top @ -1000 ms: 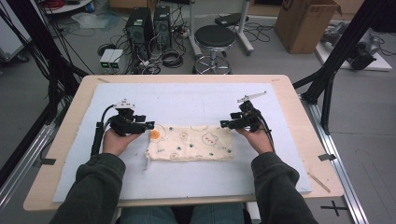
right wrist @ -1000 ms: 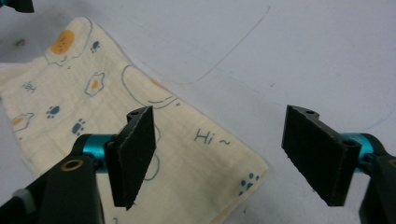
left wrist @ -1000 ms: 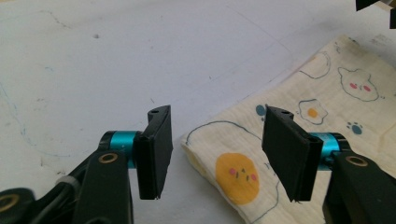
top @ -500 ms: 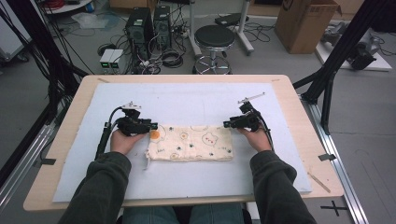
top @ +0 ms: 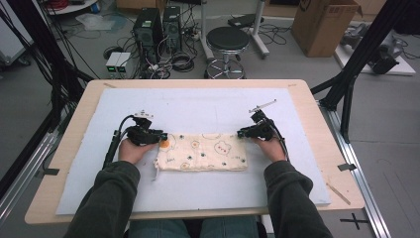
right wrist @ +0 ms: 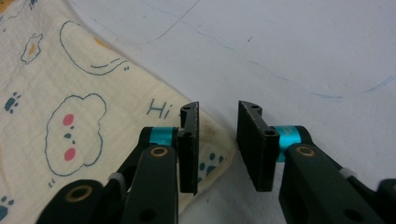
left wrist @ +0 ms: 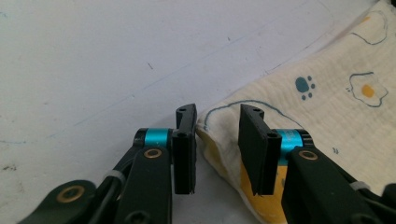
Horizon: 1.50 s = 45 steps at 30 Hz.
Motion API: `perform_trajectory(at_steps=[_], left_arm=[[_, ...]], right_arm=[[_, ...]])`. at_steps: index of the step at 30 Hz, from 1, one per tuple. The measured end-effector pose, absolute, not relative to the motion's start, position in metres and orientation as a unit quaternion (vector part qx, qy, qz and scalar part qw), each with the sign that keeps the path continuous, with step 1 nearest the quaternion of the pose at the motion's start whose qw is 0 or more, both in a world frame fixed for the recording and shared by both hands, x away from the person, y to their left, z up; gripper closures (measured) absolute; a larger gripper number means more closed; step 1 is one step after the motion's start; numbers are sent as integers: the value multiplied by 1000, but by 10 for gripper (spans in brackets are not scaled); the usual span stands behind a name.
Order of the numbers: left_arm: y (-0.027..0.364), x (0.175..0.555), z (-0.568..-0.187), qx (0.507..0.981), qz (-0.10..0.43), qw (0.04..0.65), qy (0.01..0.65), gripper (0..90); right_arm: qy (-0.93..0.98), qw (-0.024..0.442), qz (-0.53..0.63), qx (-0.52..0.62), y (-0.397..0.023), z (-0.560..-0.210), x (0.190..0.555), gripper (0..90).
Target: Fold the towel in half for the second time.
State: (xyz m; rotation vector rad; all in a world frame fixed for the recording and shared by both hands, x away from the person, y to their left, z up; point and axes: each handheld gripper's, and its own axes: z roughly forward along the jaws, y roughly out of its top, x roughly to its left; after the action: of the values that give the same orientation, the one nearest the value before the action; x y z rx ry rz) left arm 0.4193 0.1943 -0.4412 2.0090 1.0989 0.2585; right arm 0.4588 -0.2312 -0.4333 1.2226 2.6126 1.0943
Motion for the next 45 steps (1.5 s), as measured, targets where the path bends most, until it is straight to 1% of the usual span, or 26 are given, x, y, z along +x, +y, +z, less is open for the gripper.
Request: perform_trajectory(at_steps=[2,3,5,7,11,26,39,45], left_arm=[[195,420,-441,797,101,406,436,719],[196,420,-442,796,97,409,435,758],[195,420,-442,796,96,409,435,783],[194,420,-443,796,94,412,433,825],[195,420,-442,795,94,414,434,843],[203,413,-429,789,105,436,420,849],[206,406,-419,788,115,454,400,849],[203,402,-418,789,115,457,393,849]], right_arm=[[849,34,350,395,-230,-433,458,755],[849,33,349,396,-230,-433,458,769],[849,30,351,394,-230,-433,458,821],[847,23,355,394,-231,-434,459,834],[848,16,358,392,-231,-434,459,852],[836,10,386,390,-239,-424,455,856],[829,20,416,372,-245,-411,445,856],[827,24,426,366,-248,-414,439,856]])
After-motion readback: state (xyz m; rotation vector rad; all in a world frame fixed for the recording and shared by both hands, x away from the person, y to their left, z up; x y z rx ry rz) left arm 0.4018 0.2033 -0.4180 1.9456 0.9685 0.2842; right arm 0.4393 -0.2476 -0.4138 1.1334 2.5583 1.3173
